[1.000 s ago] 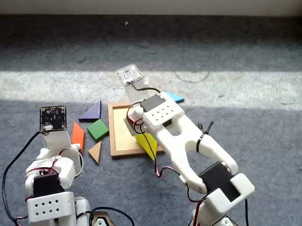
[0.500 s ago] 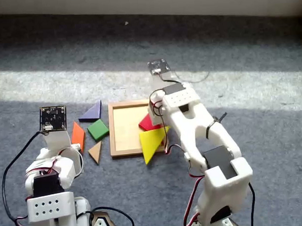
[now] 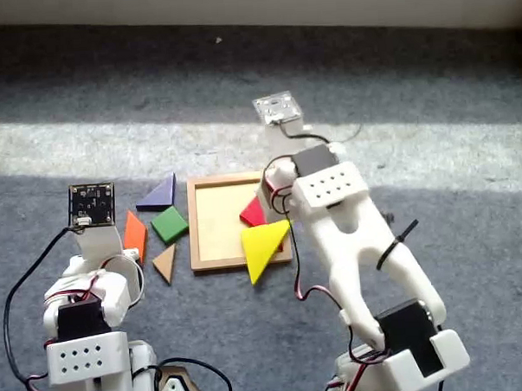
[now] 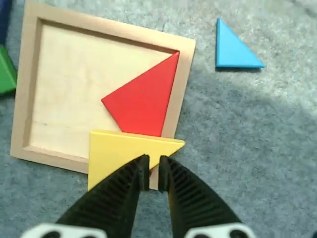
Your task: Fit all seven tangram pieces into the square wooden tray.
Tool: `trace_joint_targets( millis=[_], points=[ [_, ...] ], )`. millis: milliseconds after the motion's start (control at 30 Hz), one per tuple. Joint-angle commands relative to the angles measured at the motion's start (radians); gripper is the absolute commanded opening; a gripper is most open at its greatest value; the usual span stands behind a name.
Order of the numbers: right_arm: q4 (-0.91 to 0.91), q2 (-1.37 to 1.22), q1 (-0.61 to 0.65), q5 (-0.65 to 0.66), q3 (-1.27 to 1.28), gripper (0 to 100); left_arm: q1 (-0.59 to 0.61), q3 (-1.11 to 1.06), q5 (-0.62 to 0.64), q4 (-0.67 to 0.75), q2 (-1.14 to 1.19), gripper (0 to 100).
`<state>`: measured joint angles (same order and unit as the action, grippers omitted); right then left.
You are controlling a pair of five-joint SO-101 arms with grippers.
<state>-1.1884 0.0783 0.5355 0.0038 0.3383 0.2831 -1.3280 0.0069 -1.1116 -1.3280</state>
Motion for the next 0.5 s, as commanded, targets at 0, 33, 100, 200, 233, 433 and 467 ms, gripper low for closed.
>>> trace_joint_targets(
  millis=[0,33,100,200,233,433,467],
  points=[
    [0.102,0.035,0.093,0.003,0.082,5.2,0.076,0.021,-0.005,0.021,-0.008,1],
    [0.127,0.033,0.107,0.003,0.107,5.2,0.091,0.028,-0.003,0.020,-0.008,1],
    [0.156,0.030,0.119,0.003,0.140,5.2,0.117,0.036,-0.002,0.018,-0.008,1],
    [0.166,0.028,0.120,0.003,0.170,5.2,0.131,0.039,0.000,0.020,-0.008,1],
    [0.166,0.025,0.120,0.003,0.170,5.2,0.131,0.039,0.000,0.020,-0.008,1],
    [0.225,-0.133,0.186,-0.055,0.160,5.2,0.128,0.039,0.000,0.020,-0.008,1],
    [0.234,-0.163,0.199,-0.058,0.143,5.2,0.128,0.039,0.000,0.020,-0.008,1]
  ],
)
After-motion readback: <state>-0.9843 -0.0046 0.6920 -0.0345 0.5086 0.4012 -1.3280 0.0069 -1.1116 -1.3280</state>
